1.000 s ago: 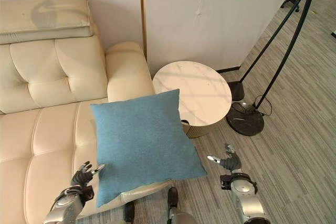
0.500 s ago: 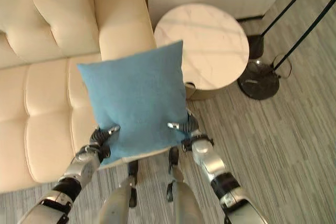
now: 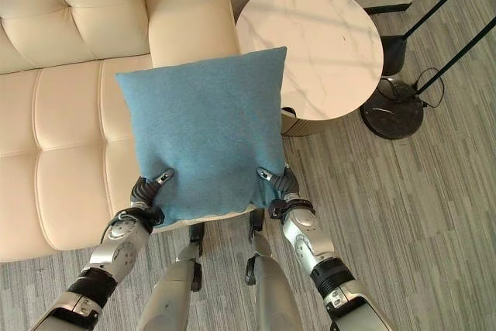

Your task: Pick up all the scattered cushions and arrange them neatly on the sofa.

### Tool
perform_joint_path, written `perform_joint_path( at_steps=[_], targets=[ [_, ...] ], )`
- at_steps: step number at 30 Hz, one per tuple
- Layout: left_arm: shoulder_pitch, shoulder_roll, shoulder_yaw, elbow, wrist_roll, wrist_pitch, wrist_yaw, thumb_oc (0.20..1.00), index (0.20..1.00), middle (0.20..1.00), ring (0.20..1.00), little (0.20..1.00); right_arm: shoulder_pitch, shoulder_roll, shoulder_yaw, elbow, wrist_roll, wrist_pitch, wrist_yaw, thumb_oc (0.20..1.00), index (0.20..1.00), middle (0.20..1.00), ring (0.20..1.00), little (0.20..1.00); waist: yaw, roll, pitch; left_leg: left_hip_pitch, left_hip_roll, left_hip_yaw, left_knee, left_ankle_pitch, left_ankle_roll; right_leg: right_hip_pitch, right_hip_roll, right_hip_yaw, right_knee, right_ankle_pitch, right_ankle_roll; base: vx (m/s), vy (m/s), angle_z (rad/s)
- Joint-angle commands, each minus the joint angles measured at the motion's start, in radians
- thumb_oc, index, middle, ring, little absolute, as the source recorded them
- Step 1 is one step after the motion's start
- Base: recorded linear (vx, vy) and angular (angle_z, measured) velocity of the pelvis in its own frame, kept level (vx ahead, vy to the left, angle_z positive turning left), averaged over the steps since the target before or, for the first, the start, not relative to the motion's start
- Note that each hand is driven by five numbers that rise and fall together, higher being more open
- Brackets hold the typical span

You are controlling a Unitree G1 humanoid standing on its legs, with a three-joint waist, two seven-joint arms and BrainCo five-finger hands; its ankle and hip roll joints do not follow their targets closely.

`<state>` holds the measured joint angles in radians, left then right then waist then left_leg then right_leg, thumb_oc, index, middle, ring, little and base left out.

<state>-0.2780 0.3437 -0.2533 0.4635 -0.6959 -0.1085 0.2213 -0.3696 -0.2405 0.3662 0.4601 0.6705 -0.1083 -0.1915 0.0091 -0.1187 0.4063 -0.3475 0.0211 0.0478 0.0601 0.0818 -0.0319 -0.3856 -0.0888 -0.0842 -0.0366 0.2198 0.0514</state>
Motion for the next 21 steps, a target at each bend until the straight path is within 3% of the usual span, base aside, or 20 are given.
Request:
perform_joint_path(
  at_steps=[1,6,13,17,18,21],
  targets=[
    [-0.041,-0.148,-0.109,-0.159,-0.048,-0.018,-0.093,0.200,0.200,0.200,0.200,0.200,0.013,0.119,0.074,-0.133,0.050,0.000,0.093,0.200,0.200,0.200,0.200,0.200,0.016,0.049,0.005,0.032,0.018,-0.010,-0.027,-0.048,-0.001,0.065,-0.041,-0.002,0.136,-0.217,0.056,-0.01,0.037,0.08],
    [0.027,-0.152,-0.114,-0.269,-0.119,-0.009,-0.116,0.200,0.200,0.200,0.200,0.200,0.077,0.106,0.065,-0.249,0.078,0.004,0.117,0.200,0.200,0.200,0.200,0.200,0.013,0.040,-0.023,0.065,0.015,-0.007,-0.039,-0.056,0.004,0.098,-0.041,-0.002,0.124,-0.215,0.061,0.01,0.027,0.02],
    [0.196,-0.123,-0.124,-0.459,-0.270,0.022,-0.208,0.200,0.200,0.200,0.200,0.200,0.254,0.040,0.066,-0.484,0.158,0.014,0.228,0.200,0.200,0.200,0.200,0.200,-0.003,0.033,-0.104,0.139,0.001,0.004,-0.063,-0.077,0.019,0.163,-0.045,0.007,0.101,-0.204,0.080,0.03,0.085,-0.04],
    [0.265,-0.089,-0.129,-0.518,-0.290,0.032,-0.236,0.200,0.200,0.200,0.200,0.200,0.344,0.020,0.052,-0.577,0.216,0.024,0.277,0.200,0.200,0.200,0.200,0.200,-0.019,0.040,-0.132,0.184,-0.012,0.028,-0.084,-0.086,0.030,0.182,-0.055,0.017,0.101,-0.174,0.103,-0.04,0.116,-0.11],
    [0.285,-0.077,-0.136,-0.537,-0.307,0.033,-0.243,0.200,0.200,0.200,0.200,0.200,0.363,0.026,0.066,-0.602,0.260,0.030,0.295,0.200,0.200,0.200,0.200,0.200,-0.025,0.045,-0.129,0.186,-0.009,0.045,-0.086,-0.080,0.032,0.168,-0.057,0.024,0.117,-0.138,0.118,-0.15,0.022,-0.23],
    [0.299,-0.056,-0.136,-0.564,-0.310,0.025,-0.246,0.200,0.200,0.200,0.200,0.200,0.364,0.026,0.079,-0.624,0.299,0.021,0.306,0.200,0.200,0.200,0.200,0.200,-0.021,0.065,-0.126,0.177,0.008,0.062,-0.082,-0.066,0.034,0.165,-0.043,0.024,0.187,-0.165,0.117,-0.15,0.041,-0.24]
  ],
)
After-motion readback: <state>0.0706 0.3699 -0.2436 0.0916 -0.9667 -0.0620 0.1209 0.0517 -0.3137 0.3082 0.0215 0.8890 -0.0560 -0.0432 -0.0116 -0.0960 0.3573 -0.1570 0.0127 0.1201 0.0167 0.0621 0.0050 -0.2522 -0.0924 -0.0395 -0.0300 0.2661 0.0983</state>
